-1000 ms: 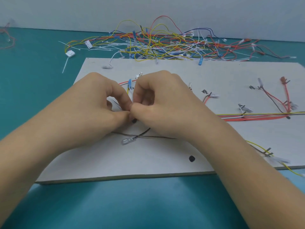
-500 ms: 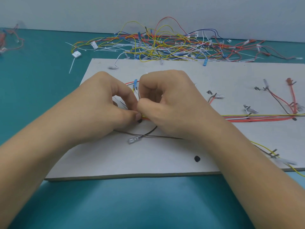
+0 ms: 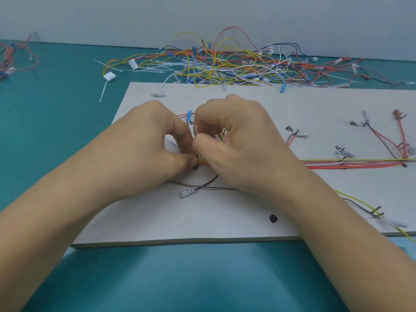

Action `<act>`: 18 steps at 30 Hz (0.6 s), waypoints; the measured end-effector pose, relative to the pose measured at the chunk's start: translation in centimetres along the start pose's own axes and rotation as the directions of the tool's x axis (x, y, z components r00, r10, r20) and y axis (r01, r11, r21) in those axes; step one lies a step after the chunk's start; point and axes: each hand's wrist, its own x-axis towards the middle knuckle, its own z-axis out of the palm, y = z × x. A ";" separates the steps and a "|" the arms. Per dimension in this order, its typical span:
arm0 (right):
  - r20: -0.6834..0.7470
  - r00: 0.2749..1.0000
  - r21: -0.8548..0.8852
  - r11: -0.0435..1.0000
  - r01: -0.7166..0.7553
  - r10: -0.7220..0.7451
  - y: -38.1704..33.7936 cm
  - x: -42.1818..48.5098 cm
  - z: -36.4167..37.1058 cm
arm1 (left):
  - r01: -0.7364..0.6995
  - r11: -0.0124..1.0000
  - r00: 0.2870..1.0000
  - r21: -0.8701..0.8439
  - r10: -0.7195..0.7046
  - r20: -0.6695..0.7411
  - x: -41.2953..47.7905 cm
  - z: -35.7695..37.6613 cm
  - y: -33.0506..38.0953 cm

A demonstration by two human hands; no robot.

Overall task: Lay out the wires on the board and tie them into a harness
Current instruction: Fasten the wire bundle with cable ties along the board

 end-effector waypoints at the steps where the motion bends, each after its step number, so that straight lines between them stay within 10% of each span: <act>1: -0.001 1.000 -0.003 1.000 -0.003 0.003 0.0 0.0 -0.1 | 0.000 1.000 1.000 0.010 0.000 -0.008 0.0 0.1 0.1; 18: 0.288 0.878 -0.157 0.923 -0.350 0.382 1.3 0.3 -4.2 | -0.115 0.993 0.992 0.017 0.116 -0.046 0.3 0.6 -0.8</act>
